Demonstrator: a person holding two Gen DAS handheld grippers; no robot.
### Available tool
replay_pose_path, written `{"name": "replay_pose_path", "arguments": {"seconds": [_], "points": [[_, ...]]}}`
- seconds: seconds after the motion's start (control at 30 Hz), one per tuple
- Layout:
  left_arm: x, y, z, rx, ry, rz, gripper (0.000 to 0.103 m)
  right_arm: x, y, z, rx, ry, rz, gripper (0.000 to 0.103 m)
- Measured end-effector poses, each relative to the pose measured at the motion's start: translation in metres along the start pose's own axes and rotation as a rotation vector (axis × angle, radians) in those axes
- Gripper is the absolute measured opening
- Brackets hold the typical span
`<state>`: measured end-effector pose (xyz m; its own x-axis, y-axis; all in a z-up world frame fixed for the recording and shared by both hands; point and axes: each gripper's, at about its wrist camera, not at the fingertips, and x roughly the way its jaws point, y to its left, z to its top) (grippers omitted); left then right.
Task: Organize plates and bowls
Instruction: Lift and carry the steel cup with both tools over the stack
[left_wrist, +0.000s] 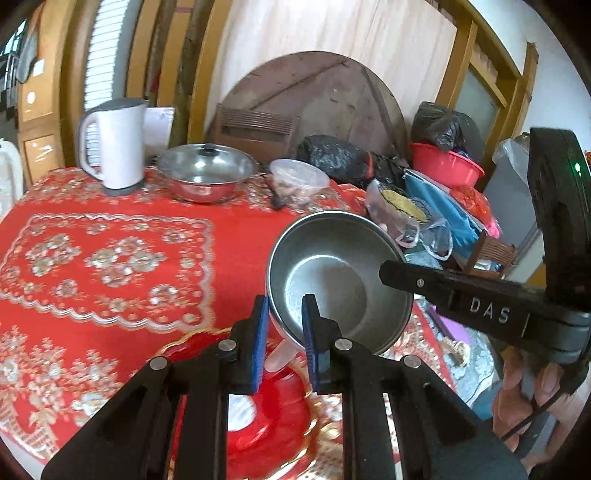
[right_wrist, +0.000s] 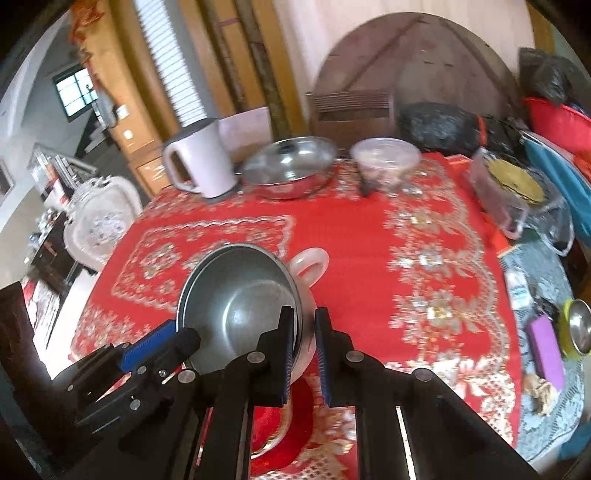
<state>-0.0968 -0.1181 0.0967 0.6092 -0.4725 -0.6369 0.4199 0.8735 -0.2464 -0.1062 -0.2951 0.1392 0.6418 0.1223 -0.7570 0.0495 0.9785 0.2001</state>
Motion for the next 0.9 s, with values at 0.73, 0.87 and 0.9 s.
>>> {"name": "replay_pose_path", "arguments": {"seconds": [0.73,0.87,0.9], "points": [[0.0,0.067,-0.091,-0.065,0.054,0.042,0.016,0.077,0.028,-0.078,-0.011,0.165,0.173,0.016],[0.005,0.068,-0.092,-0.064,0.059,0.038,0.016,0.081,0.025,-0.077,-0.009,0.171,0.172,0.016],[0.006,0.068,-0.092,-0.064,0.062,0.035,0.016,0.082,0.024,-0.077,-0.008,0.173,0.171,0.016]]}}
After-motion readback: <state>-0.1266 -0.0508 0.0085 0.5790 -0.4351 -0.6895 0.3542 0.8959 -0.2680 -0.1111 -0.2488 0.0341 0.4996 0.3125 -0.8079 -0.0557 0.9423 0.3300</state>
